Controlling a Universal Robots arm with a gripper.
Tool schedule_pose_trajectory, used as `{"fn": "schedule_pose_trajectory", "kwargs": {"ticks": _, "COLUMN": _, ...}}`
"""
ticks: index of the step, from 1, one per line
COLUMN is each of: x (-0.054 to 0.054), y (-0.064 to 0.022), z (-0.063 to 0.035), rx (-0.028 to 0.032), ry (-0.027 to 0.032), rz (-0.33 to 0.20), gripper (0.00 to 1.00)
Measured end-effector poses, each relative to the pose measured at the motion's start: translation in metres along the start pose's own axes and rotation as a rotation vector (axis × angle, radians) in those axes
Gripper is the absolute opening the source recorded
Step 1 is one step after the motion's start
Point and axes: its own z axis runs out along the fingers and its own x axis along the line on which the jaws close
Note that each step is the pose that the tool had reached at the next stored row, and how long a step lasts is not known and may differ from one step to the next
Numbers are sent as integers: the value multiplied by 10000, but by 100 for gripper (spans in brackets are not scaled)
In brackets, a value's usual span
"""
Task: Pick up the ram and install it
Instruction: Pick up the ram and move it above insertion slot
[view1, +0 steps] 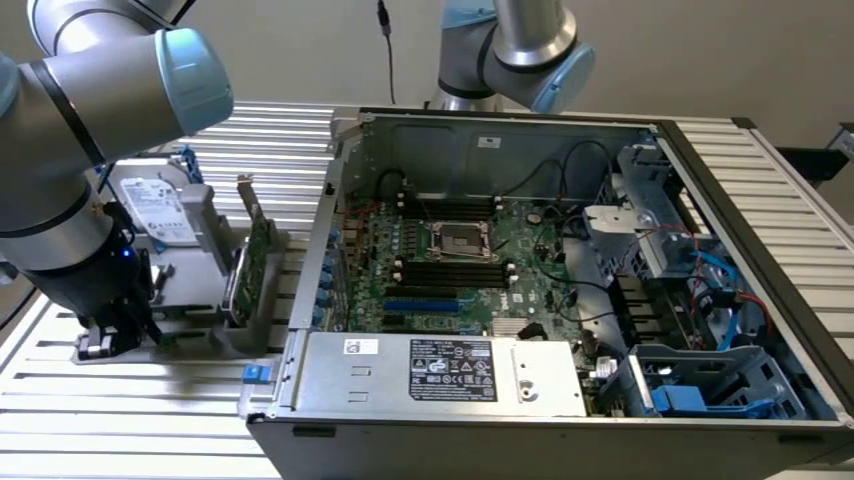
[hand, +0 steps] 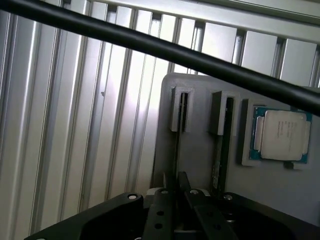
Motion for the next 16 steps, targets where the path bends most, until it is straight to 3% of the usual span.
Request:
{"fn": "schedule_pose_trajectory", "kwargs": {"ticks": 8, "x": -1, "y": 1, "z": -15, "rx": 3, "ry": -22, "rz": -1, "gripper": 14}}
{"fn": "schedule_pose_trajectory", "kwargs": {"ticks": 16, "x": -9, "y": 4, "z": -171, "rx": 19, "ry": -152, "rz": -8, "gripper": 14}}
